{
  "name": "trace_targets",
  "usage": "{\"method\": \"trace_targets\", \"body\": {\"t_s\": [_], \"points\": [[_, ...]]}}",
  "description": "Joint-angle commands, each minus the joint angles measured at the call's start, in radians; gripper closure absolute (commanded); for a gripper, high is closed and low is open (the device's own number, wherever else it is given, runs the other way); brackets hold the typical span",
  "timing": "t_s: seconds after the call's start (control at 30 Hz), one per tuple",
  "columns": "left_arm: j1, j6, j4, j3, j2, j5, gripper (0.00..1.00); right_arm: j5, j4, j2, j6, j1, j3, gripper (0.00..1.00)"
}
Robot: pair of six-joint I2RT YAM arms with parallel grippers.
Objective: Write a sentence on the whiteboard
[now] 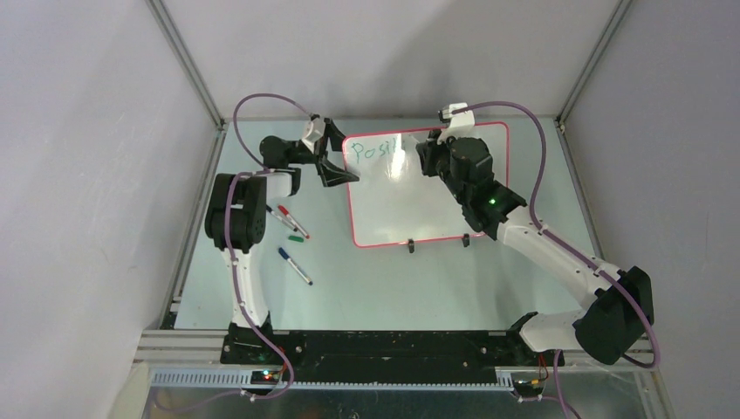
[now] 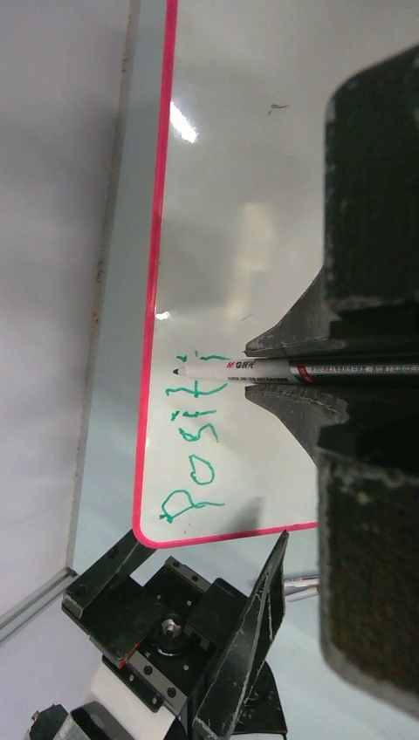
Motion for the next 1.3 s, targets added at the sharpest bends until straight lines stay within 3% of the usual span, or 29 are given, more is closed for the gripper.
{"method": "trace_targets", "body": {"t_s": [0.0,1.27], "points": [[-0.017,-0.072,0.056,0.058,0.012,0.043,0.02,0.014,-0.019,-0.003,0.027,-0.012,0.007,1.00],[0.008,-0.095,0.055,0.041,0.004,0.014,0.01,0.041,-0.108,0.096,0.036,-0.011,0.098,1.00]]}}
